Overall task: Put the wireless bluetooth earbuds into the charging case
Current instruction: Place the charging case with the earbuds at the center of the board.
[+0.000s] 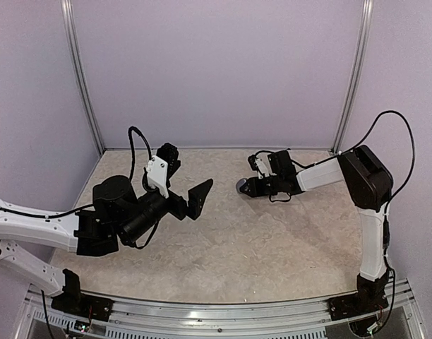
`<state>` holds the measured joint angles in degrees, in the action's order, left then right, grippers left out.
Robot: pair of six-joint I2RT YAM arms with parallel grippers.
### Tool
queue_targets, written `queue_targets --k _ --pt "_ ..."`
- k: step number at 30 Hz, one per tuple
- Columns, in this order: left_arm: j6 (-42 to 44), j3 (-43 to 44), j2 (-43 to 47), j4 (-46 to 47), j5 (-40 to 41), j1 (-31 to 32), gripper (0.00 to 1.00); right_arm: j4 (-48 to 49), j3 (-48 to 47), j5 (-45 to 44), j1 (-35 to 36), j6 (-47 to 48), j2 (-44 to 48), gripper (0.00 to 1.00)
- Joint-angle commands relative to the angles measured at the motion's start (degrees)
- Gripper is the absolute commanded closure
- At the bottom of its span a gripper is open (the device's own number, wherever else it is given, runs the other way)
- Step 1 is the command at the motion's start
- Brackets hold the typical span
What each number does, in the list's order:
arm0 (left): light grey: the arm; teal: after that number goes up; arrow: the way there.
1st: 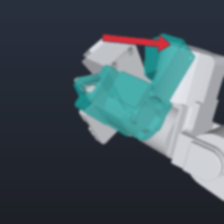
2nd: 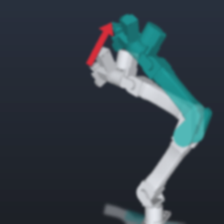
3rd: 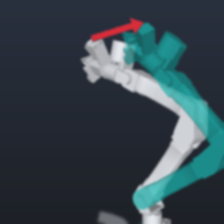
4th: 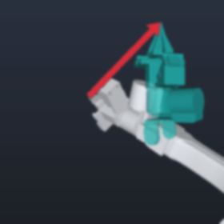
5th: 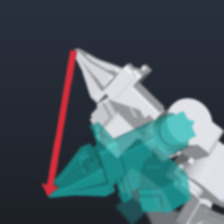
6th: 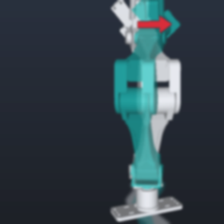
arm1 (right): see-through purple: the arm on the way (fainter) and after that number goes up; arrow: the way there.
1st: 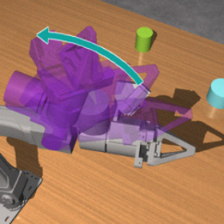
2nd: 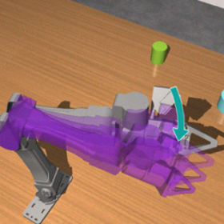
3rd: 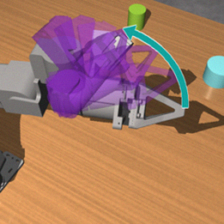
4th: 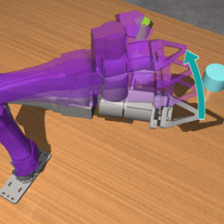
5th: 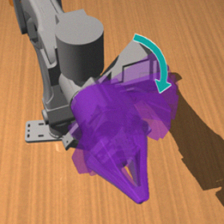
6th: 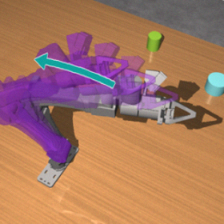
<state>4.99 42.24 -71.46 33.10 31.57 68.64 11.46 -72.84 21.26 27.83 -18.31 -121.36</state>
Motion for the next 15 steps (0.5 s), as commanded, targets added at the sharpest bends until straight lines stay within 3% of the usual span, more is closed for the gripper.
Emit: queue_targets --k 1,4,12,15 --pt "-1.0 -1.2 2.0 2.4 1.1 -0.5 0.01 -3.1 -4.4 -1.0 -1.0 0.5 -3.2 0.92" --pt "-1.3 -1.5 2.2 1.9 1.3 -0.5 0.01 -4.3 -5.6 -1.9 -1.4 0.5 -4.0 0.84" --pt "-4.3 0.0 2.1 -2.0 2.1 -2.0 0.01 -5.8 -4.1 -5.6 -1.9 0.8 -1.0 0.45" --pt "-6.5 0.6 2.2 -3.7 1.8 -3.0 0.01 -5.8 -2.8 -6.4 -2.0 1.4 1.3 0.39"
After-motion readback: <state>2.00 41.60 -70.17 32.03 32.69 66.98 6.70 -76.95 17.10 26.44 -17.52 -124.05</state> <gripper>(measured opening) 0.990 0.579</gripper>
